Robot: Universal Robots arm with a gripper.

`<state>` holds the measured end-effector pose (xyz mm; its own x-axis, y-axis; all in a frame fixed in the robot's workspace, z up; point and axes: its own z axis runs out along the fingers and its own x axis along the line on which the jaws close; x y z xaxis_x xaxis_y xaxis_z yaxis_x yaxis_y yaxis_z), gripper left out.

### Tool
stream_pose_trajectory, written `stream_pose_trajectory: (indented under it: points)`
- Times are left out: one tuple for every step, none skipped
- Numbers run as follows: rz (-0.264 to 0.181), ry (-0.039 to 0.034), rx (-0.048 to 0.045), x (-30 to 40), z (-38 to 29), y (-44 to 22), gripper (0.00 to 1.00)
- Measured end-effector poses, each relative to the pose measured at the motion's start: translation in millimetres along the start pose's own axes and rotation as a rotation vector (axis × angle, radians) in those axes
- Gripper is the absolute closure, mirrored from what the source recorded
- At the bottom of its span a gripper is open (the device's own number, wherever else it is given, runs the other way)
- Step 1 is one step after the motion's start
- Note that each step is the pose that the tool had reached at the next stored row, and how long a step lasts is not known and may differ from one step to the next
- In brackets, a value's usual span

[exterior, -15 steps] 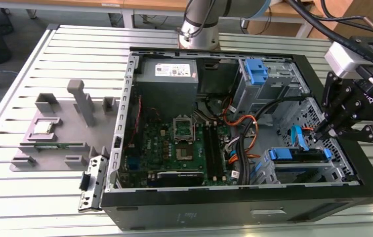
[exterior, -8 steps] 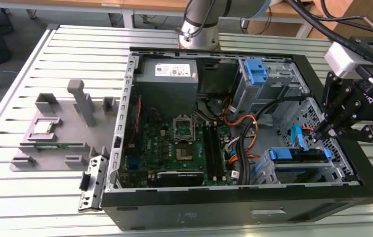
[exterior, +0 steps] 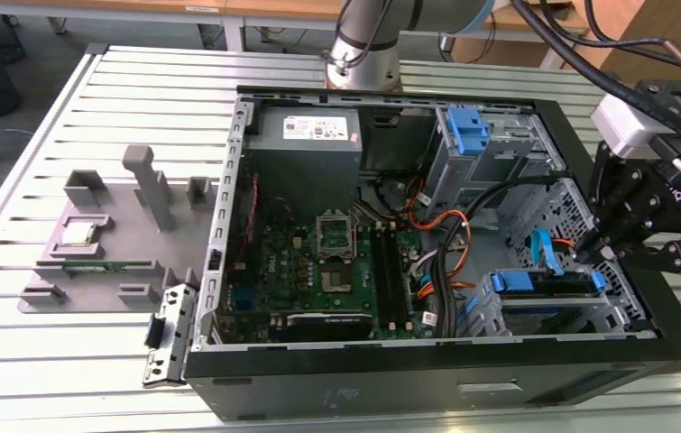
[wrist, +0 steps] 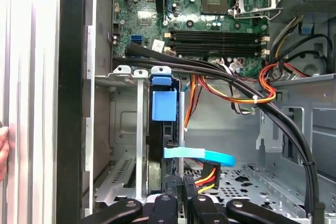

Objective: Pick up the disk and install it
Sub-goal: 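Insert the second disk wire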

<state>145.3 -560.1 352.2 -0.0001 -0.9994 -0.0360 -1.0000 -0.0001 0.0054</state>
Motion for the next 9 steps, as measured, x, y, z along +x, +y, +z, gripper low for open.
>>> stream_pose_trajectory:
  points:
    - [0.0,0.0001,0.0019,0.2,0.2,1.0,0.83]
    - [0.0,0.0003,0.0028,0.4,0.2,1.8,0.83]
    - [0.0,0.0004,0.0032,0.5,0.2,2.2,0.83]
    - [-0.001,0.0005,0.0032,0.5,0.2,2.2,0.83]
    - [-0.001,0.0005,0.0033,0.5,0.2,2.2,0.83]
    - [-0.001,0.0004,0.0033,0.5,0.3,2.2,0.83]
    - [-0.001,0.0004,0.0033,0.5,0.3,2.2,0.83]
    - [-0.001,0.0006,0.0033,0.6,0.2,2.3,0.83]
    - [-0.001,0.0006,0.0033,0.8,0.2,2.2,0.83]
